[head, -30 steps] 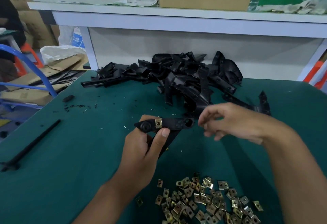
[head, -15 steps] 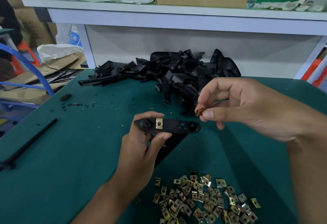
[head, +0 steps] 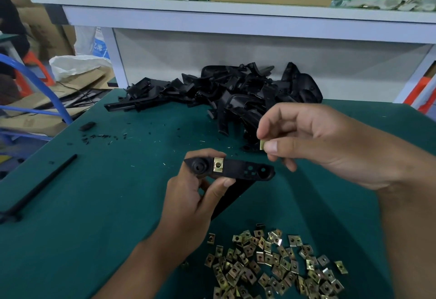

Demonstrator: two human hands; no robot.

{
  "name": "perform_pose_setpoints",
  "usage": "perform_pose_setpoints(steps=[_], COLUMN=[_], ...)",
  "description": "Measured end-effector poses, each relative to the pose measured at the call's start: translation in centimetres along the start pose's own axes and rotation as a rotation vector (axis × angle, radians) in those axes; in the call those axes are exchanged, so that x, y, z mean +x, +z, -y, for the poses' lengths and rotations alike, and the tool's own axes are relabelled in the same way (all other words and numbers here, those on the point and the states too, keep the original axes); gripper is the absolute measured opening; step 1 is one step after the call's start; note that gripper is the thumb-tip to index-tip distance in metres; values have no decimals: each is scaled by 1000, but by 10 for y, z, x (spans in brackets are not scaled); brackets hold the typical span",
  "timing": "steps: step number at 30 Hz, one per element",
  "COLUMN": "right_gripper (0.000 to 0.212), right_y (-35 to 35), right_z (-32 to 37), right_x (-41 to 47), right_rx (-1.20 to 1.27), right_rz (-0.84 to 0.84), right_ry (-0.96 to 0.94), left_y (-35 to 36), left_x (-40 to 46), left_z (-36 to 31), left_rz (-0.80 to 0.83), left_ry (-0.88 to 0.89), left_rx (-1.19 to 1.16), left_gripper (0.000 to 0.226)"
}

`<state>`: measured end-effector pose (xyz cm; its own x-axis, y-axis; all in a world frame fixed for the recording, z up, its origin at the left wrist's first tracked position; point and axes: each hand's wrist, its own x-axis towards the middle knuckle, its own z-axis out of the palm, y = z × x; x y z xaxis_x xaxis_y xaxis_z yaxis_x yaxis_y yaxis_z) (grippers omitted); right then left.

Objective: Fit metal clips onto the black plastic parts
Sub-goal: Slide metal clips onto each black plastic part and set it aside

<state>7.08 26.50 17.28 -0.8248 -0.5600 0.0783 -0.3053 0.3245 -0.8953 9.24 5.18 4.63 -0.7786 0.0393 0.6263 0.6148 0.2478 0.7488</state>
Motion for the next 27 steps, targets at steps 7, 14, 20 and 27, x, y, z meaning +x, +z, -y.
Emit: perform_pose_setpoints(steps=[7,14,20,27], right_gripper=[16,22,23,13], right_y=[2,3,5,5], right_z=[0,-3,0,2], right_x=[1,4,4,5], right_rx=[-23,-44,-49,-106], right_rz=[19,-22,-41,-63], right_ry=[-20,-11,17,-6], left_y=[-1,-1,0,0], left_x=[1,0,0,0], left_z=[1,3,2,3], left_rz=[6,-1,1,-8], left_ry=[20,17,14,18], left_rx=[37,64,78,77], left_gripper=[21,21,19,18])
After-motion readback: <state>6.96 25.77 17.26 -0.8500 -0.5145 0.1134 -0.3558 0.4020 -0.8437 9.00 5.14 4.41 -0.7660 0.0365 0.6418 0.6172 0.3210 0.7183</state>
